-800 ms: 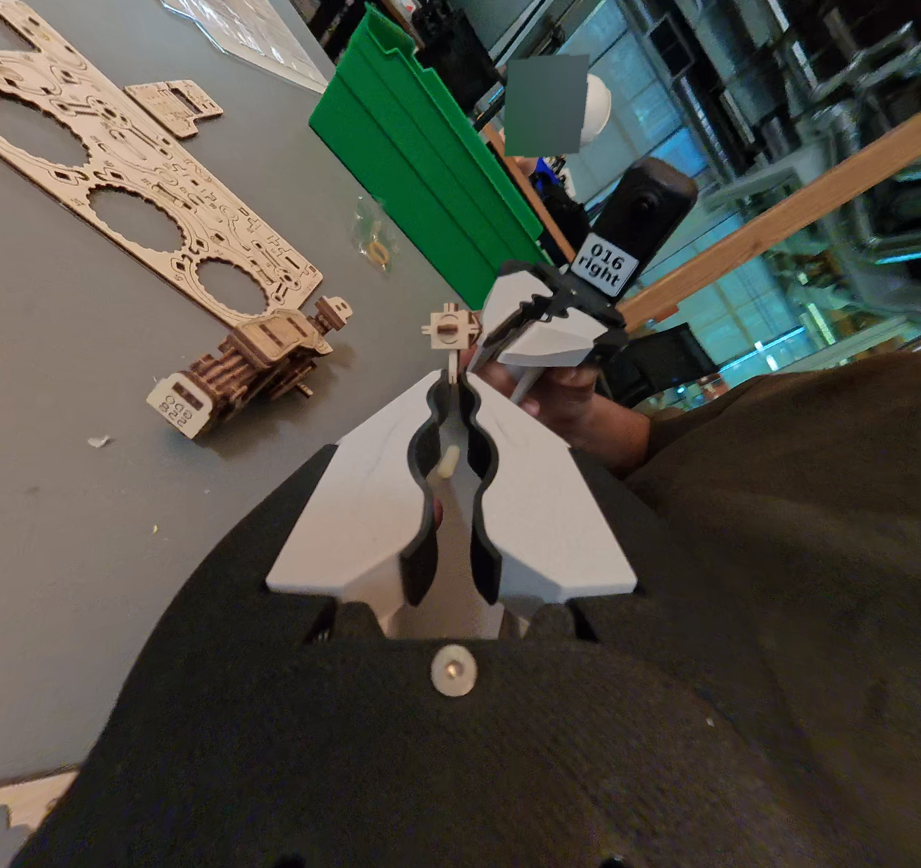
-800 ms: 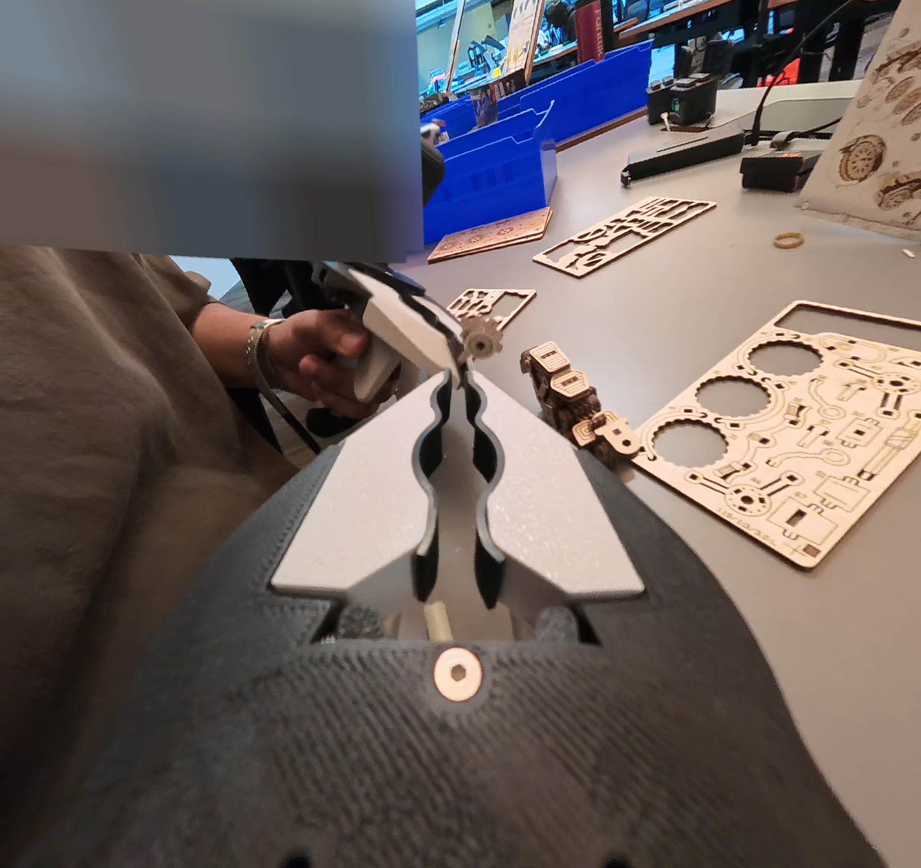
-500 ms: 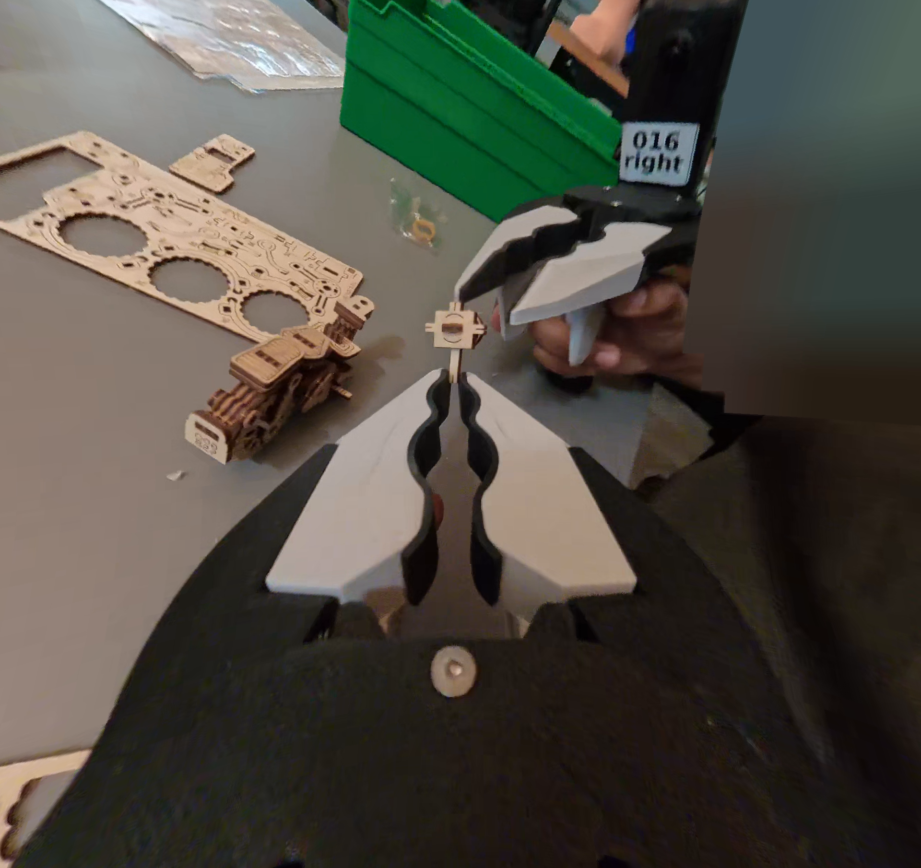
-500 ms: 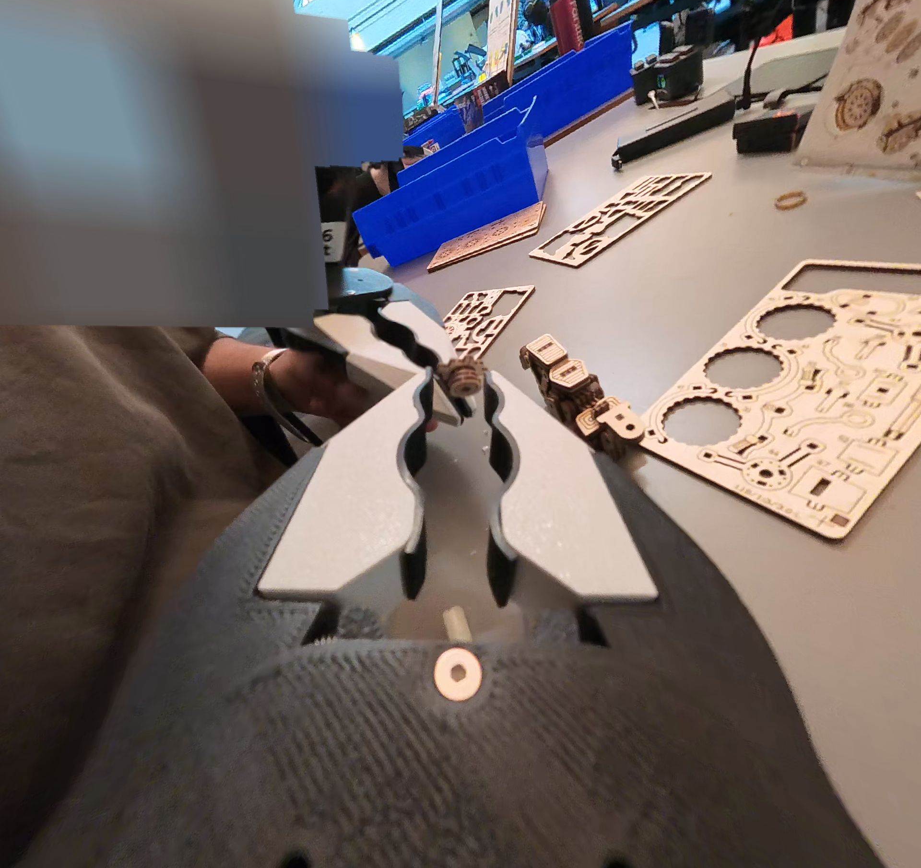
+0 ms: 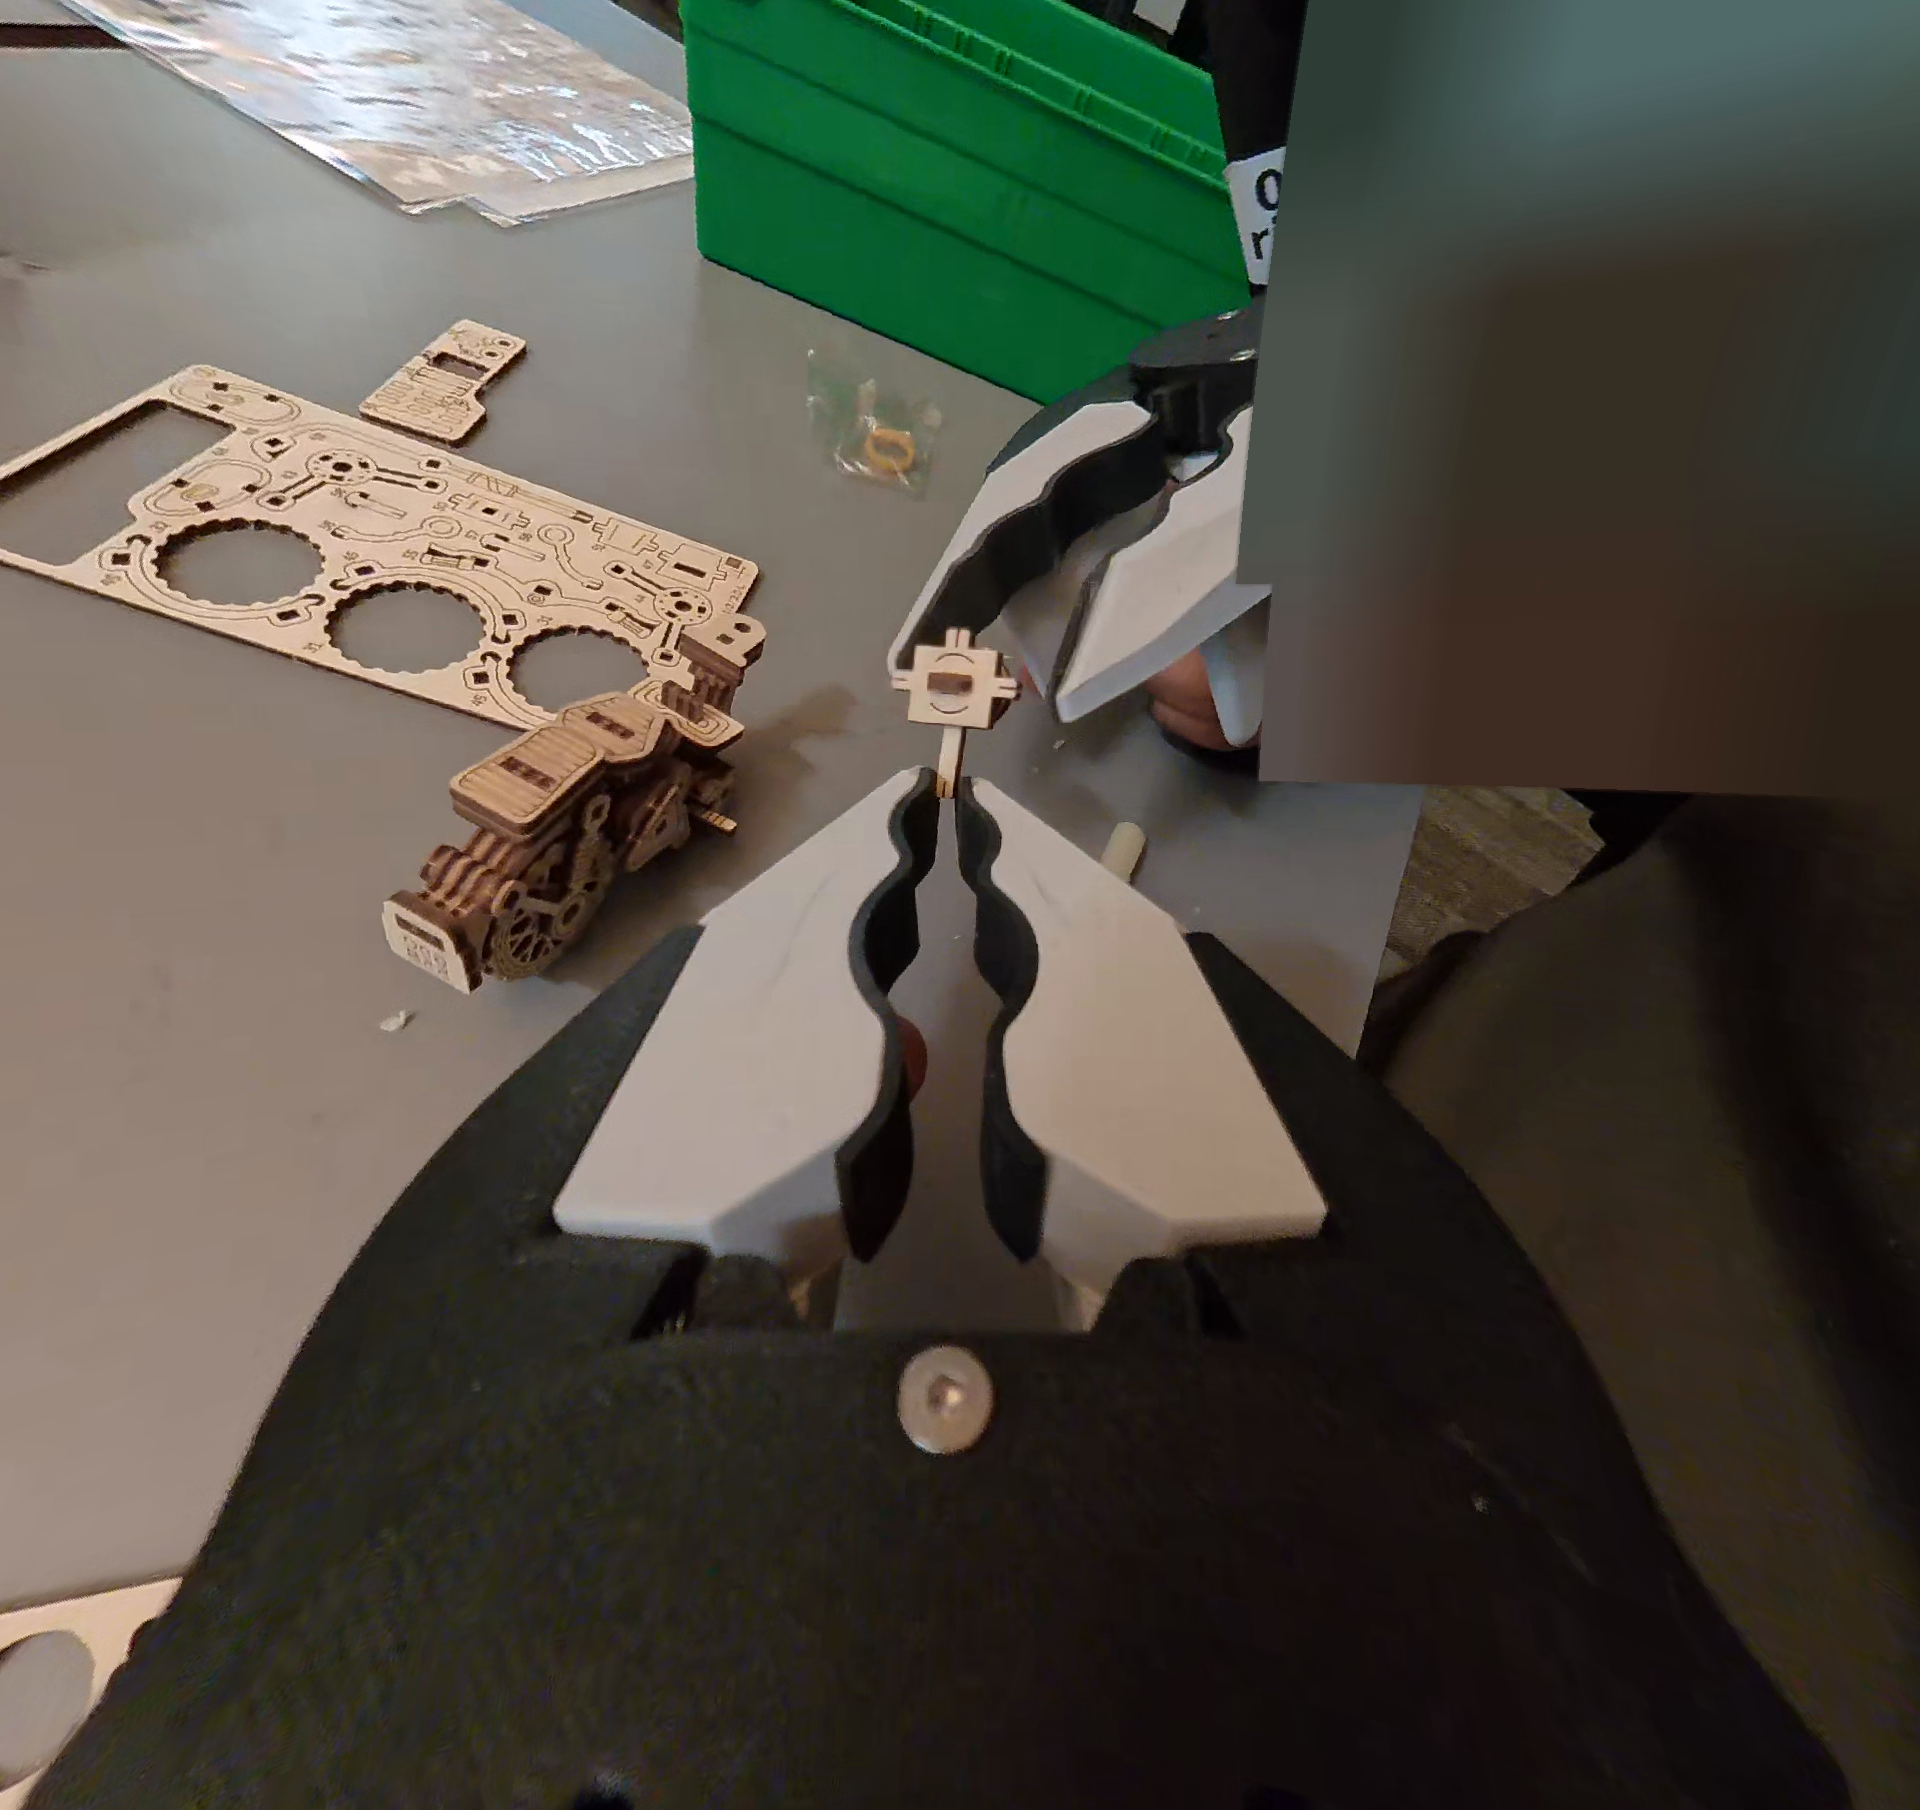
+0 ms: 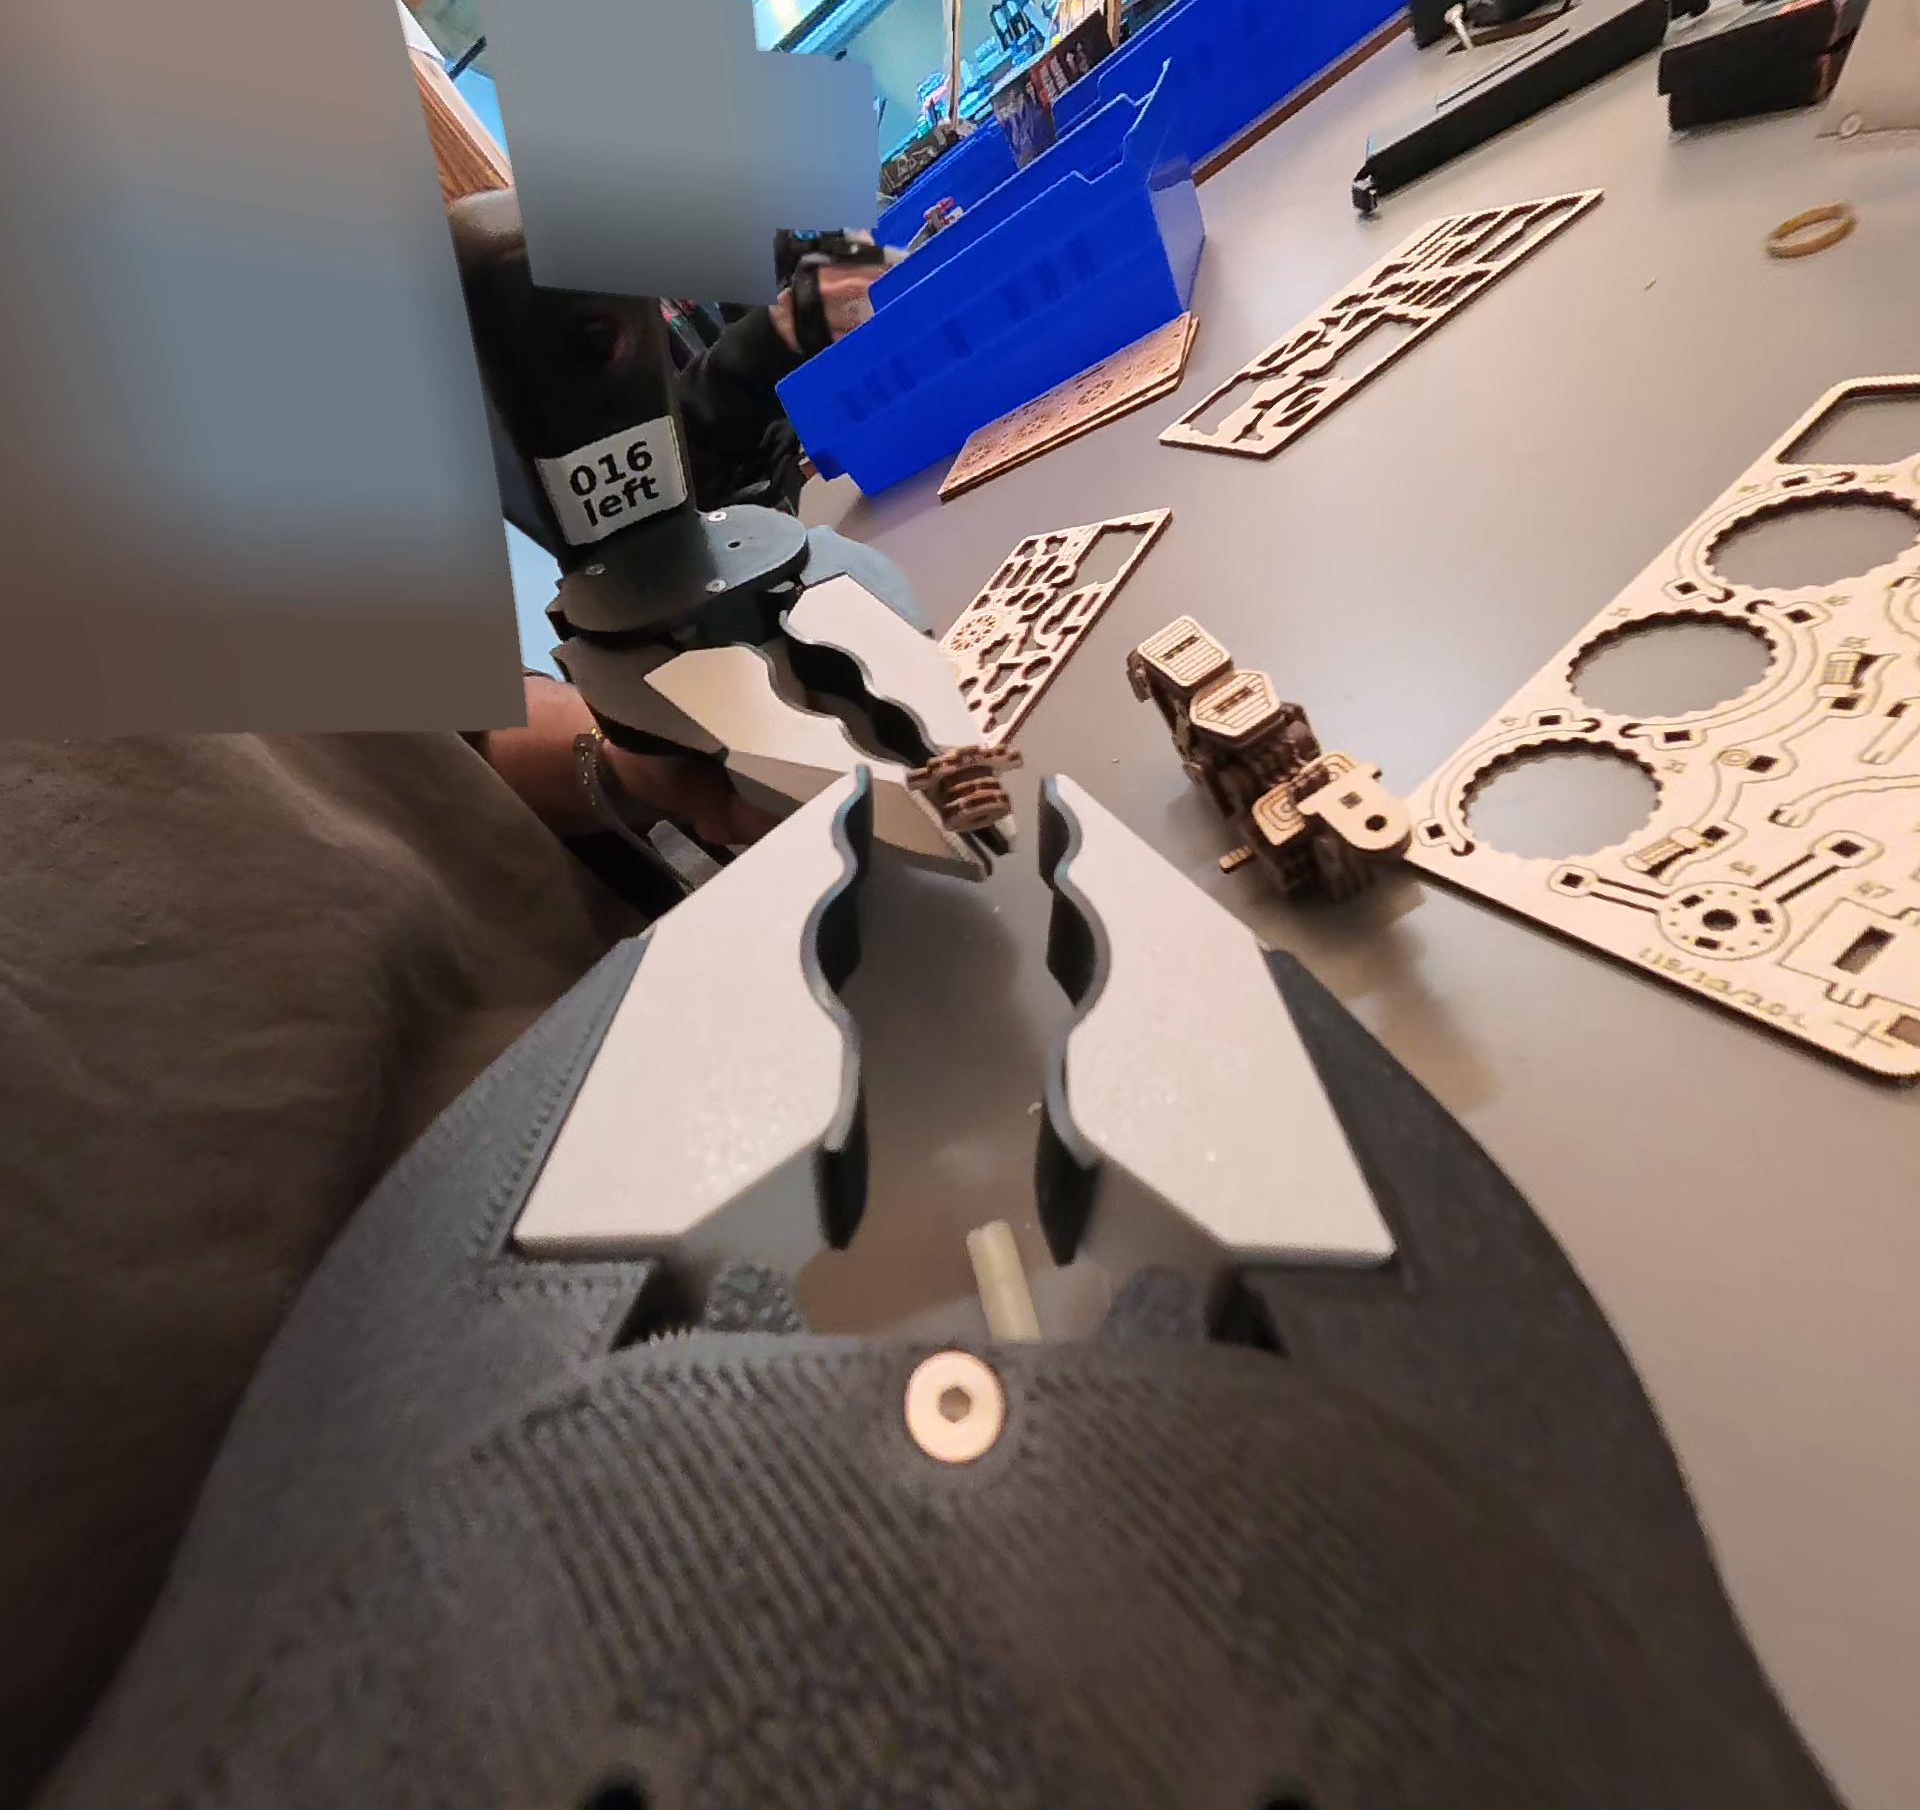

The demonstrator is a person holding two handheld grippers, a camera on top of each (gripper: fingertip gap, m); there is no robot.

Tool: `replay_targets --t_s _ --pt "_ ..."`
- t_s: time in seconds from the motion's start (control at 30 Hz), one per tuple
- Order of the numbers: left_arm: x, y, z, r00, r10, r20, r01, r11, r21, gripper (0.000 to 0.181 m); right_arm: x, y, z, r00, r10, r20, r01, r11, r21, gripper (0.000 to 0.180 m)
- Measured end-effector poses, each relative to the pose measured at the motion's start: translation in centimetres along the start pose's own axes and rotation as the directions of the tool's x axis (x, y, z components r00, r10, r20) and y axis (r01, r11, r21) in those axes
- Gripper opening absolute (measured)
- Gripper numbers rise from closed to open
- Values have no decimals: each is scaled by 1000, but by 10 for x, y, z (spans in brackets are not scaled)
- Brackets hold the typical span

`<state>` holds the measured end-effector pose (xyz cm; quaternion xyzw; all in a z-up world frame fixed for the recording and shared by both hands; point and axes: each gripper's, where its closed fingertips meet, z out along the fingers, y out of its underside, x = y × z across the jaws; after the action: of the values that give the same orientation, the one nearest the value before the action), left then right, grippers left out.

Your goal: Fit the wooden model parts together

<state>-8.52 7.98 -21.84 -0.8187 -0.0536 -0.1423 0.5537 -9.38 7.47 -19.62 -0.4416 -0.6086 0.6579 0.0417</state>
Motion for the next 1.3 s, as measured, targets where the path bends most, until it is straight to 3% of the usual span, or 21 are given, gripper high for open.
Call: replay_targets --t_s 0.7,1.03,1.3 --pt "4 -3 0 1000 -12 -22 13 1000 22 1 -4 -1 2 1000 -1 22 1 1000 2 18" --pt "-10 -13 -6 994 -112 -15 113 990 79 23 17 -13 -15 989 -106 -104 109 994 20 18" --pt "-45 -28 -18 982 18 189 -44 990 134 42 52 -31 -35 946 -205 -250 211 978 -4 17"
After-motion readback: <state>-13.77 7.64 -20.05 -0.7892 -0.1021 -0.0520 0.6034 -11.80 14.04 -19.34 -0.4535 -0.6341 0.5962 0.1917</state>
